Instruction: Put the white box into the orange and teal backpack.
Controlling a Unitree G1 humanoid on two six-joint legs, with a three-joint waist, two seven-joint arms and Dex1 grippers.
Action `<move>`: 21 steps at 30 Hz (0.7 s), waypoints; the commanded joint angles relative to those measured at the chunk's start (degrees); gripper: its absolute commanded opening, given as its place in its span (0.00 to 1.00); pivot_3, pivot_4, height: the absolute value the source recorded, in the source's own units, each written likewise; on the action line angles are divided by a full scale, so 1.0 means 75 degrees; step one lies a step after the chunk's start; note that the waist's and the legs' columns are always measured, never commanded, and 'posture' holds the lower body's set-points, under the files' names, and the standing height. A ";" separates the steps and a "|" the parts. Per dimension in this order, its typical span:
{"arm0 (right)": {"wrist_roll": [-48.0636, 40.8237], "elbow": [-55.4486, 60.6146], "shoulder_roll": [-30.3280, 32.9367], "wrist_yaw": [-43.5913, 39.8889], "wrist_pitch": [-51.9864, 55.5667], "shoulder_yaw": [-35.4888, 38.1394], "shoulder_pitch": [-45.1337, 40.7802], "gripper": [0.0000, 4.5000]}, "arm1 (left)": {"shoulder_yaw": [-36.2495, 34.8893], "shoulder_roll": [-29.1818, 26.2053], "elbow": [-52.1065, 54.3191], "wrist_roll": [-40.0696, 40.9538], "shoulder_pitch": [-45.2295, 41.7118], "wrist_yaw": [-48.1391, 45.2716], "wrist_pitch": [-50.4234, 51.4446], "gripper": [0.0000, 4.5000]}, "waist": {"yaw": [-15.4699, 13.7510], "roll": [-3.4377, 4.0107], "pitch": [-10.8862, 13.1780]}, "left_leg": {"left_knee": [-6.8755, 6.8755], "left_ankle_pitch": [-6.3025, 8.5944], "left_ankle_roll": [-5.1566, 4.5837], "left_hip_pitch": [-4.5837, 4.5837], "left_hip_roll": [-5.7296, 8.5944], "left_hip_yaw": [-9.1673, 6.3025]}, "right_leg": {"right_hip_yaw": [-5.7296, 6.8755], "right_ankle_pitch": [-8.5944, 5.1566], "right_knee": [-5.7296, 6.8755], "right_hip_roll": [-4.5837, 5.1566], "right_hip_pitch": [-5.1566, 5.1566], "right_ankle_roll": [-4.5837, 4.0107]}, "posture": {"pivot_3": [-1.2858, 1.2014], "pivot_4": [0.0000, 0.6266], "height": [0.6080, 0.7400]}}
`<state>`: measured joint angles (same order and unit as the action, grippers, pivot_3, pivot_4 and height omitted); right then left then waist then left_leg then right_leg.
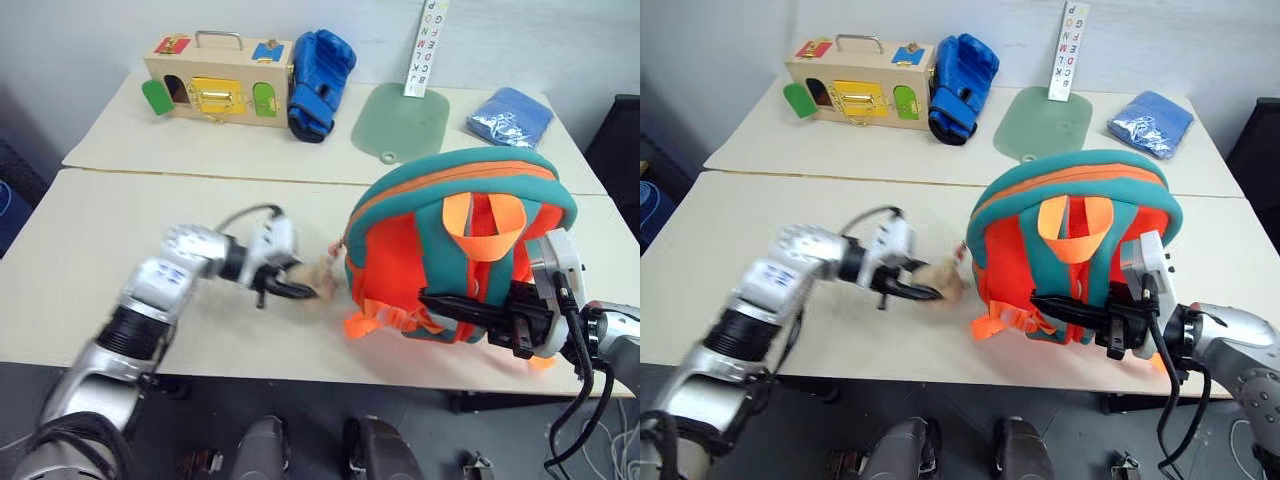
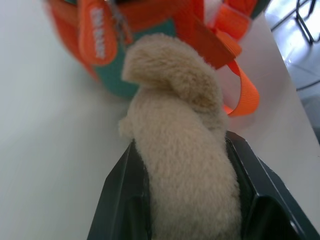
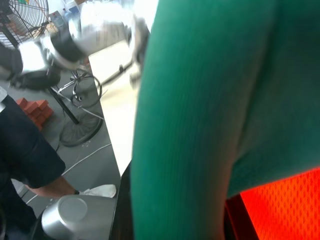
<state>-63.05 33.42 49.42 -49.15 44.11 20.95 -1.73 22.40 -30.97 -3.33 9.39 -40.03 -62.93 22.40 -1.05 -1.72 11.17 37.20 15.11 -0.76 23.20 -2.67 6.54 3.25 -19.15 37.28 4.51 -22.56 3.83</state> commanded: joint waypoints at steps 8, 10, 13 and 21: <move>-0.0413 0.0107 -0.0158 0.0674 0.0063 0.0440 0.0238 0.27 | -0.0625 0.0366 -0.1720 -0.0572 -0.0499 0.0627 -0.0613 0.46 | -0.0017 0.0011 -0.0009 | 0.0002 -0.0002 -0.0002 -0.0011 -0.0003 -0.0001 | 0.0003 0.0000 0.0014 -0.0001 0.0004 0.0000 | 0.52 0.24 1.00; -0.0322 0.0062 -0.0112 0.0653 0.0027 0.0762 0.0638 0.43 | -0.1032 0.0054 -0.1503 -0.0101 -0.0382 0.0173 -0.0216 0.59 | 0.0033 0.0011 -0.0009 | -0.0003 -0.0002 -0.0001 -0.0010 -0.0006 -0.0002 | 0.0006 0.0000 0.0014 -0.0004 0.0001 -0.0001 | 0.52 0.24 1.00; 0.0137 -0.0118 0.0227 0.0190 0.0042 0.1662 0.1601 0.64 | -0.1618 -0.0824 -0.0493 0.0887 0.0200 -0.0842 0.0744 0.79 | 0.0162 0.0013 -0.0009 | -0.0014 -0.0007 0.0008 -0.0009 -0.0011 -0.0002 | 0.0011 -0.0004 0.0016 -0.0008 -0.0005 -0.0008 | 0.52 0.24 1.00; 0.1136 -0.2230 0.1681 -0.2505 0.0062 0.4858 0.3306 0.99 | -0.4480 -0.2829 0.0769 0.3214 0.1256 -0.1427 0.2780 1.00 | 0.0156 0.0012 -0.0006 | -0.0011 -0.0007 0.0011 -0.0016 -0.0009 -0.0006 | 0.0012 -0.0009 0.0014 -0.0005 0.0005 -0.0014 | 0.52 0.24 1.00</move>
<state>-56.69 21.26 60.15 -63.77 45.20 52.12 22.93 -4.61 -49.60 0.89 29.34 -30.22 -72.53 40.72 0.12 -1.63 11.12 37.12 15.05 -0.69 23.06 -2.74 6.48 3.35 -19.22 37.38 4.47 -22.51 3.72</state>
